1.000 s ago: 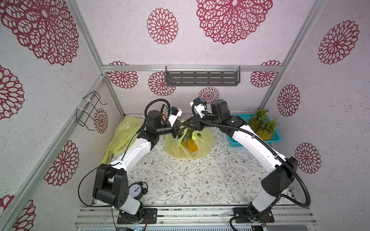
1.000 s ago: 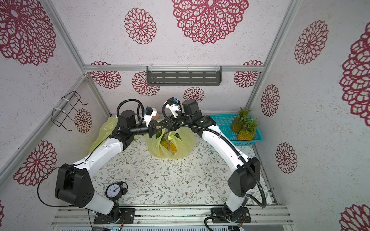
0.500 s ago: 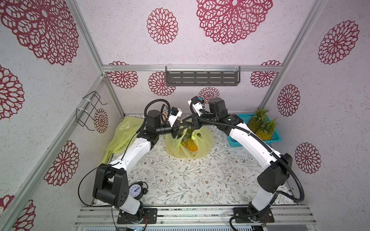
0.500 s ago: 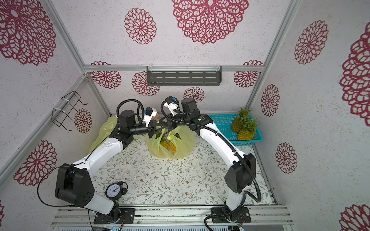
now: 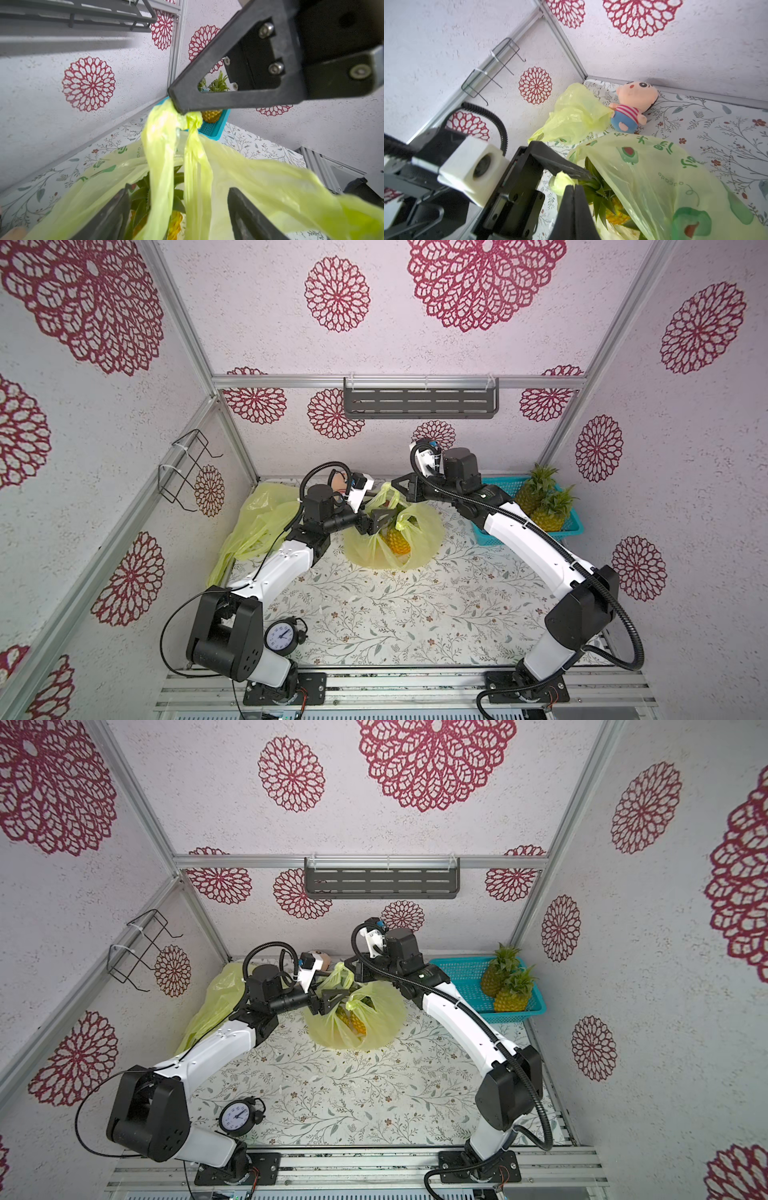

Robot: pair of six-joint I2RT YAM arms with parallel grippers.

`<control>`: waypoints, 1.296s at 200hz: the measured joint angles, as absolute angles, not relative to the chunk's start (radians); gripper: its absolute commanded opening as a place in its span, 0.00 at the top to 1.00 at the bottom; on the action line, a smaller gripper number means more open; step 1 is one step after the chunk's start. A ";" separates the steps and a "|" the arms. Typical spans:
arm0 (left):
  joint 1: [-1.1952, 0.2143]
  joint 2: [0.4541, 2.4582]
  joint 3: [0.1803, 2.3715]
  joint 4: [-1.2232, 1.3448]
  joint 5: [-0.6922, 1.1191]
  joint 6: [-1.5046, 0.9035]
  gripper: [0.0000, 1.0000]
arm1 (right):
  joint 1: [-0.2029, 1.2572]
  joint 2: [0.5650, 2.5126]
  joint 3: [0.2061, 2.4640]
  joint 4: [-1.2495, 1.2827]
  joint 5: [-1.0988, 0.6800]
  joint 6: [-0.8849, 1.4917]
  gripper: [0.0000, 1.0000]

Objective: Place the pineapple into a plastic bag & tie a knot
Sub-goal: Cross the plastic bag at the center of the board.

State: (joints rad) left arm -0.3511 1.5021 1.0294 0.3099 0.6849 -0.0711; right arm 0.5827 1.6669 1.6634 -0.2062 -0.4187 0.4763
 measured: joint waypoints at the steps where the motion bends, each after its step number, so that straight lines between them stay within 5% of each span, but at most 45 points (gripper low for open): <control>1: -0.352 1.502 1.030 0.311 0.684 -0.071 0.22 | 0.583 1.666 1.663 -0.205 -0.418 0.478 1.00; 62: -0.402 1.557 1.092 0.338 0.617 -0.026 0.35 | 0.582 1.634 1.658 -0.143 -0.396 0.643 1.00; 91: -0.411 1.581 1.118 0.319 0.600 -0.002 0.74 | 0.580 1.630 1.658 -0.131 -0.397 0.693 1.00; 120: -0.414 1.581 1.119 0.317 0.582 0.018 0.94 | 0.567 1.621 1.643 -0.144 -0.384 0.691 1.00; 135: -0.414 1.580 1.119 0.309 0.582 0.030 1.00 | 0.552 1.611 1.634 -0.189 -0.371 0.651 0.74; 153: -0.414 1.579 1.119 0.287 0.587 0.037 1.00 | 0.532 1.608 1.641 -0.252 -0.367 0.562 0.50; 174: -0.414 1.579 1.119 0.262 0.593 0.043 1.00 | 0.519 1.608 1.658 -0.326 -0.395 0.451 0.40; 233: -0.414 1.579 1.133 0.220 0.617 0.052 1.00 | 0.527 1.623 1.725 -0.421 -0.484 0.287 0.38; 259: -0.414 1.579 1.133 0.210 0.624 0.052 1.00 | 0.529 1.656 1.759 -0.433 -0.495 0.259 0.48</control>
State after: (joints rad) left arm -0.4145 1.5791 1.1328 0.2104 0.6239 0.0525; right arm 0.5293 1.6562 1.7592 -0.4328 -0.4953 0.2588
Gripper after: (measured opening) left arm 0.040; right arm 0.572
